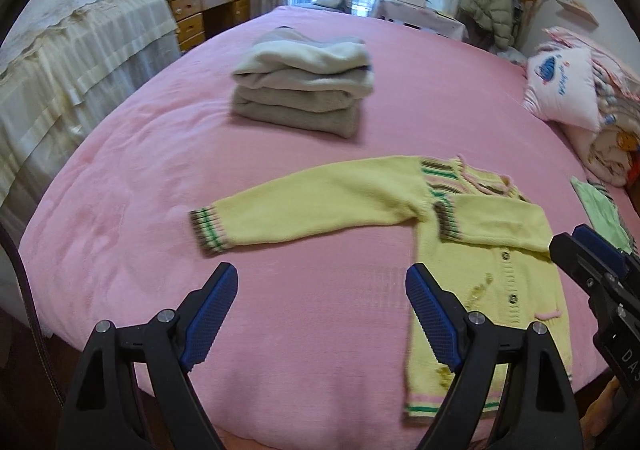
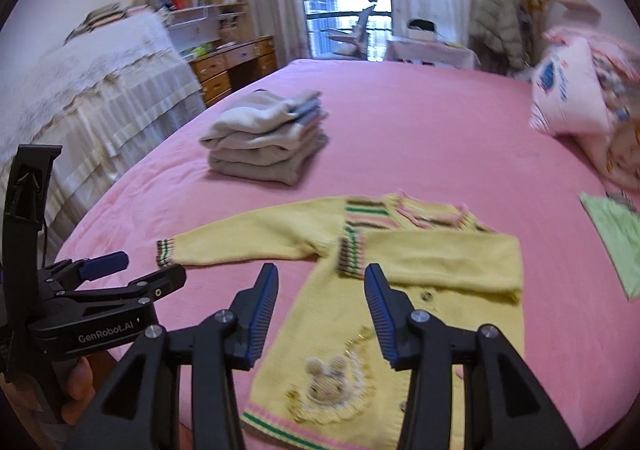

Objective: Fold small clothes
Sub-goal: 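Move the right tool to the other sleeve cuff and grasp it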

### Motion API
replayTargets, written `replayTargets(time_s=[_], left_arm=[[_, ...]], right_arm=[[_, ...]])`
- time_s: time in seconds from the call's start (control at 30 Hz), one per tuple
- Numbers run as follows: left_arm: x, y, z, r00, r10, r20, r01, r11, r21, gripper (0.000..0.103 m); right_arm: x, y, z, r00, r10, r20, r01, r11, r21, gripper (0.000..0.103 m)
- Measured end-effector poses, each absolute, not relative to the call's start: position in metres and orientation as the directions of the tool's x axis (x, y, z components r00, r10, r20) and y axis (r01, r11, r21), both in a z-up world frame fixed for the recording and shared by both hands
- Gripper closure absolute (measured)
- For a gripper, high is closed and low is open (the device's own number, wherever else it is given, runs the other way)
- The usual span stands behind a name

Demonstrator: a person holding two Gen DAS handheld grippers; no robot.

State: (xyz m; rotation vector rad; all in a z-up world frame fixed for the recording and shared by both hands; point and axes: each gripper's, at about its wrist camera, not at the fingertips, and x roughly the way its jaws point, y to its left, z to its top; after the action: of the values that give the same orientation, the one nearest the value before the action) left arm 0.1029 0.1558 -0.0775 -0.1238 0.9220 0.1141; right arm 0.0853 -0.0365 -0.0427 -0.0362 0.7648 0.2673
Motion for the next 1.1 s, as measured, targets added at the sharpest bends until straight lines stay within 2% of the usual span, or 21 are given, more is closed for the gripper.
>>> replayTargets(time_s=[0.3, 0.5, 0.67, 1.1], left_arm=[[0.092, 0.235, -0.1, 0.574, 0.112, -0.811, -0.32, 0.943, -0.096, 0.018], [0.097, 0.272, -0.123, 0.532, 0.152, -0.833, -0.417, 0.903, -0.102, 0.018], [0.102, 0.299, -0.141, 0.482, 0.226, -0.847, -0.496, 0.867, -0.051, 0.018], [0.107, 0.342, -0.171, 0.426, 0.211, -0.88, -0.572, 0.816, -0.082, 0.018]], right_arm=[[0.113, 0.045, -0.062, 0.679, 0.248, -0.691, -0.399, 0.914, -0.065, 0.058], [0.127, 0.102, -0.098, 0.616, 0.279, -0.736, -0.525, 0.843, -0.12, 0.058], [0.133, 0.141, -0.131, 0.537, 0.305, -0.787, -0.622, 0.773, -0.125, 0.058], [0.157, 0.215, -0.191, 0.451, 0.253, -0.856, -0.732, 0.654, -0.193, 0.058]])
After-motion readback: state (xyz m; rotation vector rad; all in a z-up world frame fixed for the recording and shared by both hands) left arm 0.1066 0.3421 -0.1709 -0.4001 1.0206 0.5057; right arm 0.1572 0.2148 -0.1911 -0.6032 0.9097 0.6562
